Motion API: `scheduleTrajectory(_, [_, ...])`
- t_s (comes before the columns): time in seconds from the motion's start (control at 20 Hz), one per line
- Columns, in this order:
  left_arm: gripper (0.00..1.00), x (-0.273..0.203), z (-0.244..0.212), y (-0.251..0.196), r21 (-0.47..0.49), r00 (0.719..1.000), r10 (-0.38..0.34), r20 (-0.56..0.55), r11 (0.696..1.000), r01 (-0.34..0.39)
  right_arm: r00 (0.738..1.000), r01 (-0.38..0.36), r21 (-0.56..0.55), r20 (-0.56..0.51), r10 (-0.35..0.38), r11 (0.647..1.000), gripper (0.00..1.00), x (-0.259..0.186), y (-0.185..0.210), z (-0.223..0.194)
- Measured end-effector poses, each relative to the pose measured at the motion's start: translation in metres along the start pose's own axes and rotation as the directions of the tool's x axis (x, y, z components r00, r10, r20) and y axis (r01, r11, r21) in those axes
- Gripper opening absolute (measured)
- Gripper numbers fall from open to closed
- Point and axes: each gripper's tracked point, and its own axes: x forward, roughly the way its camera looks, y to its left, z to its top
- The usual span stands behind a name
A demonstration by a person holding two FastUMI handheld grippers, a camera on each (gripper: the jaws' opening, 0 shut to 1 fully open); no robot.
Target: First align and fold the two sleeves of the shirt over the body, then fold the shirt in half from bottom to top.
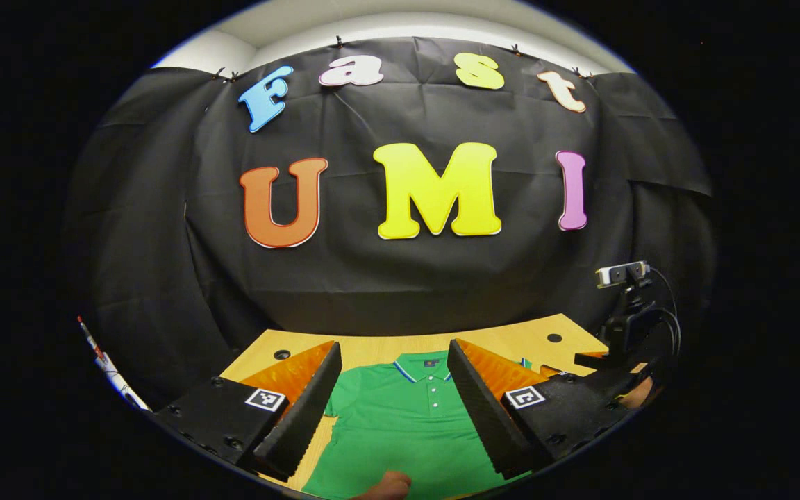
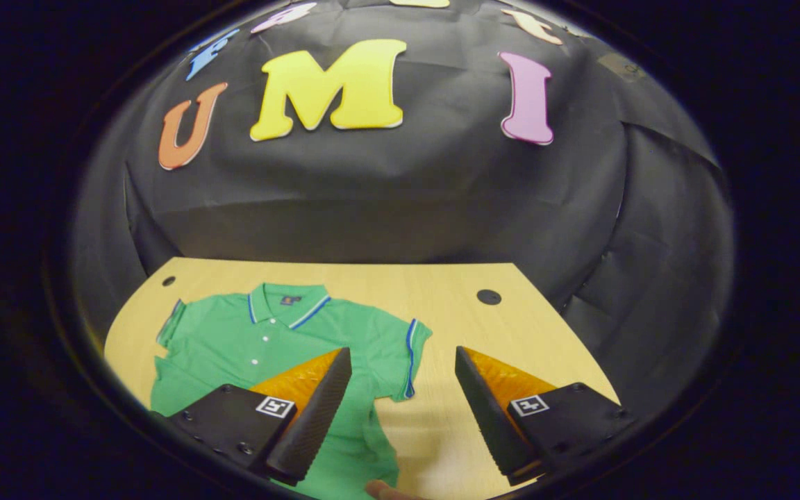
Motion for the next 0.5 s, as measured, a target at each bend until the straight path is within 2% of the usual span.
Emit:
scheduleTrajectory(0.1, [0.99,-0.004,-0.010,0.000,0.010,0.999,0.020,-0.031,1.000,-0.020,0.999,0.010,0.010,-0.047,-0.009,1.000,0.96,0.031,-0.004,-0.016])
scheduleTrajectory(0.25, [0.99,-0.008,-0.024,0.000,0.010,0.997,0.045,-0.065,0.999,-0.045,0.994,0.019,0.035,-0.111,-0.015,0.999,0.94,0.067,-0.011,-0.037])
scheduleTrajectory(0.5, [0.99,-0.012,-0.038,0.004,0.002,0.990,0.087,-0.107,0.996,-0.087,0.982,0.018,0.045,-0.190,-0.009,0.999,0.94,0.105,-0.016,-0.052])
